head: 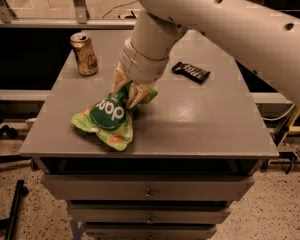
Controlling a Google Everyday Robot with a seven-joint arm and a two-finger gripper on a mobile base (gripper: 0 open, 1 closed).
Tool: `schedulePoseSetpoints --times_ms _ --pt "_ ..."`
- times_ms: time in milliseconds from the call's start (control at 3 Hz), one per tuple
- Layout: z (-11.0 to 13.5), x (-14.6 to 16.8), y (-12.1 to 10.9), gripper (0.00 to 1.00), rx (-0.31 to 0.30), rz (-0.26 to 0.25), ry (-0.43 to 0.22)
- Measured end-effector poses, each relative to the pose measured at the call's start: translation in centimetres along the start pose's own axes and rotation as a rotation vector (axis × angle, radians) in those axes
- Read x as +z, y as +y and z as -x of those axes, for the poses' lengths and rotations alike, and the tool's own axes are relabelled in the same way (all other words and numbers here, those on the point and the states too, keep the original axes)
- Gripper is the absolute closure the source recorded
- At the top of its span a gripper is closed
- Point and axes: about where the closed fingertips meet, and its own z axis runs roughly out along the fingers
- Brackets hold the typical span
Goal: Move green rice chip bag near orange can
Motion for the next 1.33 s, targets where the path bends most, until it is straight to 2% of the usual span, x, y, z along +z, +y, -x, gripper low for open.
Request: schedulePoseSetpoints --times_ms 333,667,1000,1333 --pt "-3.0 -2.8 -0.1 1.0 0.008 0.011 0.121" --pt "-5.4 -4.5 0.4 1.0 0.037 0.028 0.218" --pt "-5.4 -4.5 0.4 1.0 0.037 0.028 0.218" --pt "-8.4 -5.6 0.7 1.0 0.095 0.005 0.299"
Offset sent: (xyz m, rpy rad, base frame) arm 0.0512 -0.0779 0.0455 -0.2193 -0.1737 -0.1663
